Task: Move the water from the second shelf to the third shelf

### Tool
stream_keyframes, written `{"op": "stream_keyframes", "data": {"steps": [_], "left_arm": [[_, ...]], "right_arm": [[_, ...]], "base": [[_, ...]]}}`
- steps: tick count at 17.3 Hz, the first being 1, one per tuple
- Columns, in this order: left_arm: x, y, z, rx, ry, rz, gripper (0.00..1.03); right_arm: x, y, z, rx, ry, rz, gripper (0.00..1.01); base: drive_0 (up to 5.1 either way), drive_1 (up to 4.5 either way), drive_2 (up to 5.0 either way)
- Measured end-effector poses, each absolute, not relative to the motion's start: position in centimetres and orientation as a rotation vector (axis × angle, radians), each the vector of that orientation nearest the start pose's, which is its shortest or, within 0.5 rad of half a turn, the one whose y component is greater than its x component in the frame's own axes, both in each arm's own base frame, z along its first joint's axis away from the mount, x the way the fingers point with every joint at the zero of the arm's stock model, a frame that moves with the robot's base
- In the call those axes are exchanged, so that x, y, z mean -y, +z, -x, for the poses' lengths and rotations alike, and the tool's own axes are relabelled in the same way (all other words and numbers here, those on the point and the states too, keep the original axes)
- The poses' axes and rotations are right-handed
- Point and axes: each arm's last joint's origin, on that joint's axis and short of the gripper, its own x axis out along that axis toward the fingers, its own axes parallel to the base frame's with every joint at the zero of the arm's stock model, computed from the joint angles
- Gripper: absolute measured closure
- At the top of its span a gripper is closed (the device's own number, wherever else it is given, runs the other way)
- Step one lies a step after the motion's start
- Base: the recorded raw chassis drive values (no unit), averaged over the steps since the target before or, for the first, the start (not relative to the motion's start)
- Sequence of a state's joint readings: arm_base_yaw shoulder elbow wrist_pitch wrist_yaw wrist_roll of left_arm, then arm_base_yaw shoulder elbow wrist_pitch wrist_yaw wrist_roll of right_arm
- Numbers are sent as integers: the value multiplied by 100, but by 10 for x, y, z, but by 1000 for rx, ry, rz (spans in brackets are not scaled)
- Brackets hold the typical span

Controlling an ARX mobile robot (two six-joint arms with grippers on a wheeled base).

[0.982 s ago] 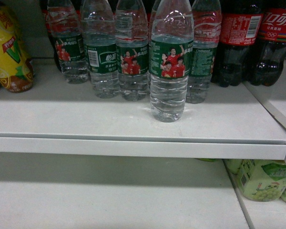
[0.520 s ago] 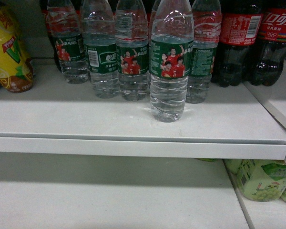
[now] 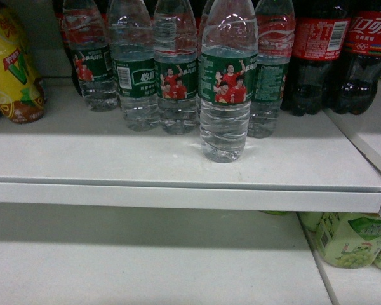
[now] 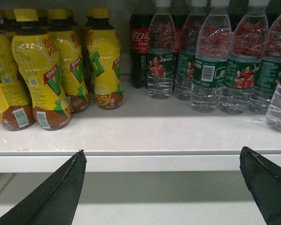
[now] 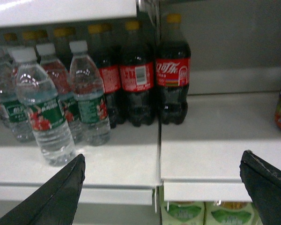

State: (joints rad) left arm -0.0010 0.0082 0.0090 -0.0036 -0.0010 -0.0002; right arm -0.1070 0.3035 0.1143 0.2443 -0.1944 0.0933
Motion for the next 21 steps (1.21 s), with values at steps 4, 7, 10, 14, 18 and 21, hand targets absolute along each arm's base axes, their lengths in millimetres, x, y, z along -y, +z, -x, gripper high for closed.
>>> {"op": "stream_keyframes", "data": {"steps": [4,7,10,14,18,21], "left_arm": [[0,166,-98,-3,0,0,5],[0,166,-98,-3,0,0,5],[0,166,-98,-3,0,0,5],[0,166,-98,-3,0,0,5],[0,166,-98,-3,0,0,5],[0,166,-98,-3,0,0,5]], "right_arm": [[7,238,-145,109,135,-74,3],[6,255,-158,145,148,-65,3],[-9,275,-181,171,198,-66,3],[-53,224,-197,13,374,-29,3],[-86,189,-219,-91,421,12,3],[-105,194,-229,-68,454,2,3]], "base": [[0,0,0],[0,0,0],[0,0,0],[0,0,0],[0,0,0],[0,0,0]]}}
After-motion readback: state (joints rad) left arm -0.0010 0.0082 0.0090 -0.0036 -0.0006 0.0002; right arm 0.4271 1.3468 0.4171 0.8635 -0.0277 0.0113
